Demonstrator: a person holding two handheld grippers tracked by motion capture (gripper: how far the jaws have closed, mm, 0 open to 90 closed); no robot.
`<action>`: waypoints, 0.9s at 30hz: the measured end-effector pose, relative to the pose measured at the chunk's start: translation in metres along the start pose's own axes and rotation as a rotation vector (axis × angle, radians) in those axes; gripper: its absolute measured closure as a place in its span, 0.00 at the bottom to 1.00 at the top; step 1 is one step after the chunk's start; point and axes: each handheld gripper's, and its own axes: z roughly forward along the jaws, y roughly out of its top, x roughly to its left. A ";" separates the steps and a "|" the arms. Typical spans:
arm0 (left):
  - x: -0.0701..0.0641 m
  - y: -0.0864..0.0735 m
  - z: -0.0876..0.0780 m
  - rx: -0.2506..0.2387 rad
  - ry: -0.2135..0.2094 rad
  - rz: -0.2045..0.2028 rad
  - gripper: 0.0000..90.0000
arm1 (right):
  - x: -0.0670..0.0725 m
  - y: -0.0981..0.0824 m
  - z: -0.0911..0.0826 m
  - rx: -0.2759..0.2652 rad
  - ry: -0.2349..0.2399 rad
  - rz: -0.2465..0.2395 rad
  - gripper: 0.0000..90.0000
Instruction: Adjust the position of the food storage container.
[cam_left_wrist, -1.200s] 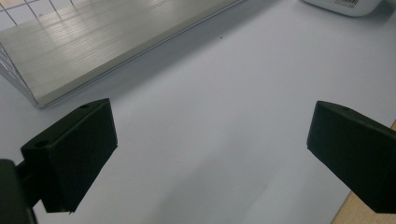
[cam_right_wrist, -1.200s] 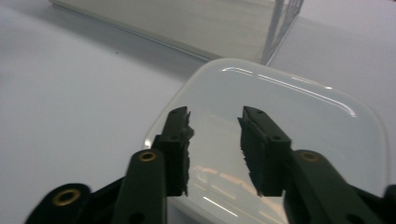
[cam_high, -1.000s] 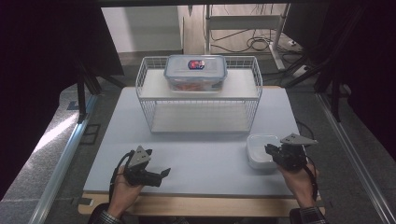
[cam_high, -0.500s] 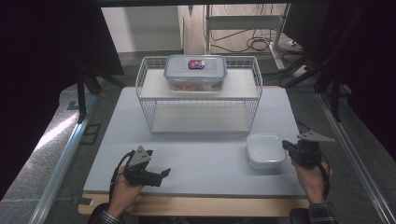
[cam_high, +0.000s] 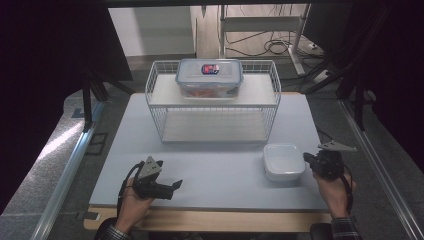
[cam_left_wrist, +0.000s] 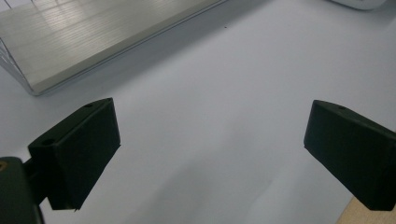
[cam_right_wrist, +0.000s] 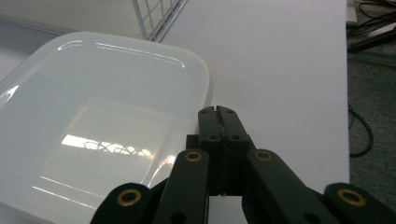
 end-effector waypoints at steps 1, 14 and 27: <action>0.000 0.000 0.000 0.001 0.000 -0.001 0.03 | 0.001 0.000 0.000 0.002 0.004 0.004 1.00; -0.001 0.000 0.002 0.009 -0.001 -0.001 0.03 | 0.026 0.004 0.008 0.017 0.092 -0.022 1.00; -0.002 0.000 0.004 0.018 -0.002 0.004 0.03 | 0.053 0.010 0.019 0.025 0.178 -0.045 1.00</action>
